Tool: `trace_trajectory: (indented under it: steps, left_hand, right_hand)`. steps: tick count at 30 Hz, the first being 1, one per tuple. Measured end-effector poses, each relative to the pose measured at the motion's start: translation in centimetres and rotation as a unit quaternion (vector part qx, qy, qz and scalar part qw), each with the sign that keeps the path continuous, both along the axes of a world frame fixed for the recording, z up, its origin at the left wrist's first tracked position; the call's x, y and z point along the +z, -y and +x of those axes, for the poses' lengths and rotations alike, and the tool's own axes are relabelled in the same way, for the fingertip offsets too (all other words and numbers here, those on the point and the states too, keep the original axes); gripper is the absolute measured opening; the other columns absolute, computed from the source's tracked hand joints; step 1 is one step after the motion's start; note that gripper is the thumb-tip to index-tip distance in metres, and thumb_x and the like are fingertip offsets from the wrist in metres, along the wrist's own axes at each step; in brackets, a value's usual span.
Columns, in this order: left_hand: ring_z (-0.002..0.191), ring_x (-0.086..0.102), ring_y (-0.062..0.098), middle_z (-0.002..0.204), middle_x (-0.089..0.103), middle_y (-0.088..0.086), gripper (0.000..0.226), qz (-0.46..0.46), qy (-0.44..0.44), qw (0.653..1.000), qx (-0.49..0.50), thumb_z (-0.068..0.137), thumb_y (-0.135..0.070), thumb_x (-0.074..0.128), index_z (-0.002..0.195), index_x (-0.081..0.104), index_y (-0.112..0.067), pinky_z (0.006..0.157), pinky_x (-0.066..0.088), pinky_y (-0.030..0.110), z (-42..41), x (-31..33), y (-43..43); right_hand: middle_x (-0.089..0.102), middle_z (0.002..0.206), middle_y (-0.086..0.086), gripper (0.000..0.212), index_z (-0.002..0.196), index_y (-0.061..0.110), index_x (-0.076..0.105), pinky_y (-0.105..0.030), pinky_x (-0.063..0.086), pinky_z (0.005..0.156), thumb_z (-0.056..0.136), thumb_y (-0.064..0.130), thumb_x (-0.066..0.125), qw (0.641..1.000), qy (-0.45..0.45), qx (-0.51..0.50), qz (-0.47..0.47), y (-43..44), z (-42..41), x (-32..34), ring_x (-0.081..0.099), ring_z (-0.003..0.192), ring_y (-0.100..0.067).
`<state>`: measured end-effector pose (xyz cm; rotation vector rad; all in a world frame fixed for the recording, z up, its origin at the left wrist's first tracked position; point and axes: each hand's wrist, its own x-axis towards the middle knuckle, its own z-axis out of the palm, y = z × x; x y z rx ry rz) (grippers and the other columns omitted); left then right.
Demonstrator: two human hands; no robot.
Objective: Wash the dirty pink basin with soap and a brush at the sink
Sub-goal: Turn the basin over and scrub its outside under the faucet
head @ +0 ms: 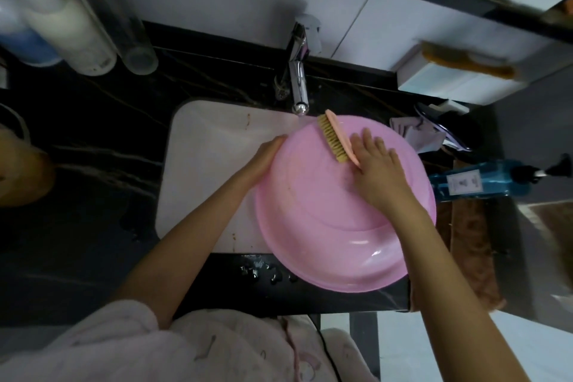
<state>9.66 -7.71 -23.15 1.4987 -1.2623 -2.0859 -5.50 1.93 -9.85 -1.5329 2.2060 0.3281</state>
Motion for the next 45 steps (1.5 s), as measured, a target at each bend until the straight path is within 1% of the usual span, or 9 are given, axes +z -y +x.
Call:
trace_trajectory:
  steps: [8,11,14,19,25,32,35,39,45]
  left_hand:
    - [0.102,0.056,0.019,0.105,0.065,0.003,0.023,0.008,-0.028,0.999,-0.014,0.096,-0.026,0.043,0.1,0.065,-0.019,0.079,0.044,0.028,0.0,1.8,0.6]
    - [0.129,0.042,0.025,0.143,0.043,0.011,0.042,-0.153,0.085,0.976,-0.132,0.099,-0.026,0.035,0.139,0.04,-0.013,0.105,0.036,0.036,-1.4,2.2,0.4]
    - [0.114,0.052,0.035,0.127,0.051,0.019,0.045,-0.279,0.211,0.921,-0.172,0.1,-0.035,0.027,0.132,0.042,-0.007,0.094,0.044,0.043,-3.1,2.8,0.4]
    - [0.122,0.047,0.033,0.136,0.046,0.022,0.044,-0.111,0.18,0.964,-0.162,0.102,-0.024,0.023,0.134,0.042,-0.001,0.099,0.038,0.033,-2.5,2.9,3.0]
    - [0.103,0.055,0.033,0.116,0.056,0.017,0.04,-0.328,0.263,0.895,-0.147,0.1,-0.033,0.029,0.123,0.047,-0.006,0.082,0.044,0.036,-4.0,3.7,-0.1]
    - [0.108,0.057,0.021,0.124,0.06,0.008,0.041,-0.017,0.032,0.998,-0.042,0.098,-0.036,0.035,0.122,0.059,-0.013,0.091,0.043,0.028,-0.9,1.5,1.5]
    - [0.116,0.053,0.027,0.128,0.056,0.011,0.04,-0.092,0.095,0.991,-0.014,0.1,-0.025,0.027,0.124,0.056,-0.011,0.101,0.041,0.036,0.1,1.0,-1.1]
    - [0.105,0.057,0.032,0.118,0.058,0.015,0.036,-0.268,0.161,0.941,-0.132,0.101,-0.021,0.025,0.122,0.051,-0.008,0.08,0.042,0.034,-2.4,3.4,0.5]
    - [0.095,0.06,0.019,0.108,0.066,0.006,0.031,-0.002,-0.019,0.998,-0.057,0.098,-0.031,0.04,0.107,0.066,-0.017,0.08,0.046,0.028,-2.1,3.2,3.2]
  right_hand:
    - [-0.01,0.159,-0.006,0.064,0.152,0.013,0.002,-0.036,-0.003,0.117,0.097,0.013,0.033,0.997,-0.026,-0.009,0.071,2.6,1.5,-0.4,-0.005,0.146,-0.024]
    - [-0.009,0.159,-0.006,0.063,0.152,0.013,0.002,-0.036,-0.003,0.117,0.097,0.013,0.032,0.997,-0.019,-0.009,0.076,2.8,1.6,-0.6,-0.006,0.146,-0.024]
    - [-0.009,0.159,-0.006,0.064,0.152,0.013,0.002,-0.036,-0.003,0.117,0.097,0.013,0.033,0.997,-0.013,-0.015,0.074,3.1,1.6,-0.6,-0.006,0.146,-0.025]
    - [-0.009,0.159,-0.006,0.066,0.152,0.012,0.002,-0.036,-0.003,0.117,0.094,0.01,0.035,0.997,-0.008,-0.031,0.067,2.7,1.7,-0.5,-0.006,0.146,-0.025]
    - [-0.01,0.159,-0.004,0.065,0.152,0.013,0.001,-0.038,-0.006,0.116,0.096,0.012,0.034,0.998,-0.007,-0.045,0.051,2.8,1.7,-0.9,-0.007,0.146,-0.024]
    - [-0.01,0.159,-0.004,0.065,0.152,0.013,0.001,-0.039,-0.006,0.116,0.096,0.012,0.033,0.996,-0.003,-0.047,0.072,3.4,1.8,-0.9,-0.008,0.146,-0.023]
    - [-0.012,0.159,-0.003,0.067,0.152,0.013,-0.001,-0.041,-0.008,0.116,0.095,0.01,0.034,0.996,0.002,-0.062,0.067,3.4,2.0,-1.0,-0.01,0.146,-0.023]
    - [-0.012,0.159,-0.003,0.067,0.152,0.014,-0.002,-0.042,-0.008,0.116,0.095,0.01,0.033,0.996,0.006,-0.065,0.056,3.2,2.2,-1.1,-0.011,0.146,-0.023]
    - [-0.011,0.159,-0.002,0.063,0.152,0.014,-0.001,-0.041,-0.008,0.116,0.097,0.013,0.031,0.996,0.014,-0.069,0.049,3.0,1.9,-1.0,-0.009,0.146,-0.022]
